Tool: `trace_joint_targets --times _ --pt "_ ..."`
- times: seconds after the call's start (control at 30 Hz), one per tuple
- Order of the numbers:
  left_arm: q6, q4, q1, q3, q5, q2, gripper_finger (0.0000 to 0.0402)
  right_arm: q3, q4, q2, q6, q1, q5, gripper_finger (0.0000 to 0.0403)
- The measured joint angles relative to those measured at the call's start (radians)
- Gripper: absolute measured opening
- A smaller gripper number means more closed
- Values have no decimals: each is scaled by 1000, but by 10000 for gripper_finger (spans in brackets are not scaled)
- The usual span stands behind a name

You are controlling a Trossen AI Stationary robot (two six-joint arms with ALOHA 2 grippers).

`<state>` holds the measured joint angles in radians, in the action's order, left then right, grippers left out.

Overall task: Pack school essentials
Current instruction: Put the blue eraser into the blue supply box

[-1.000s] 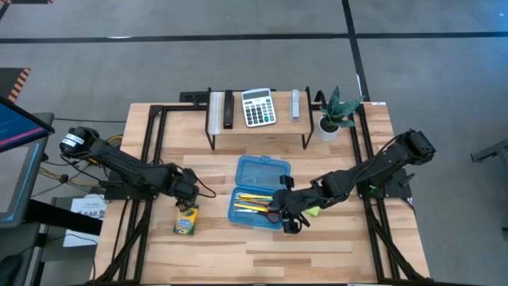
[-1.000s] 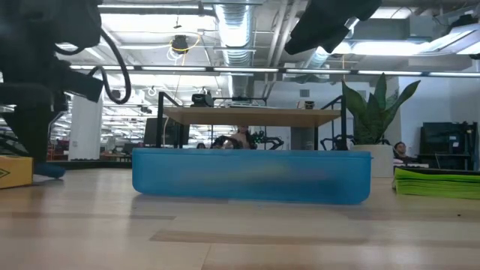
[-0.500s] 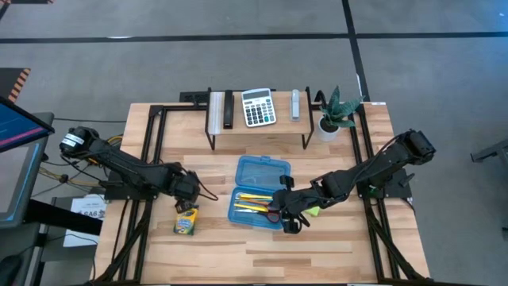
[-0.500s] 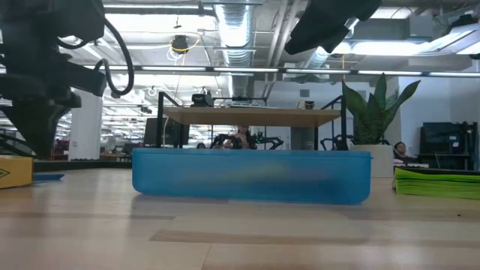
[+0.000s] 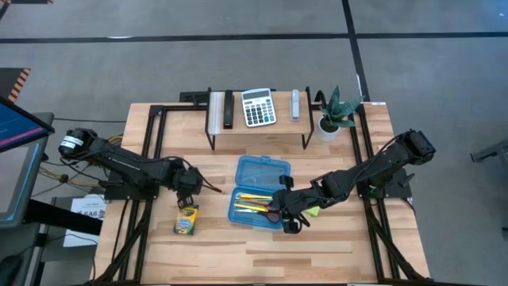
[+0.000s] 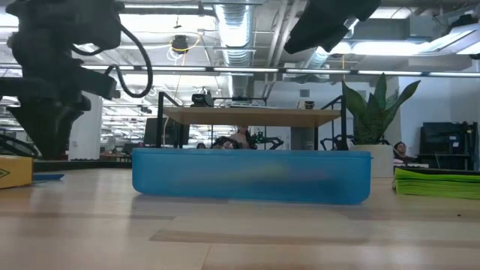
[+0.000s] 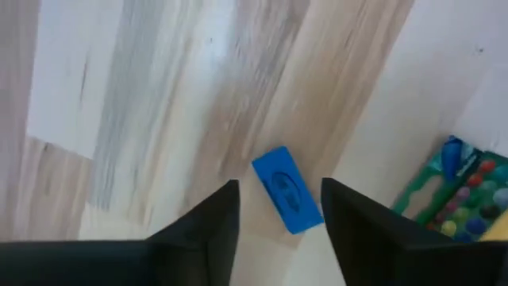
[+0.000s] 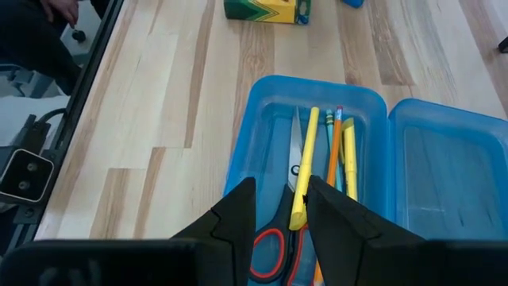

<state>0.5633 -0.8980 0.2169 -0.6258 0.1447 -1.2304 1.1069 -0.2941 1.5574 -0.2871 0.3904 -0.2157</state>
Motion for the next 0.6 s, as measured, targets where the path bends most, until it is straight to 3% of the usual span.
trace_joint_targets --times 0.17,0.4,0.6 --pt "38 -77 19 0 -31 0 183 0 13 0 0 0 0 131" --pt "-13 -81 73 26 -33 -6 163 0 13 0 5 0 0 131" --pt "-14 -71 82 27 0 -124 160 0 20 0 7 0 0 131"
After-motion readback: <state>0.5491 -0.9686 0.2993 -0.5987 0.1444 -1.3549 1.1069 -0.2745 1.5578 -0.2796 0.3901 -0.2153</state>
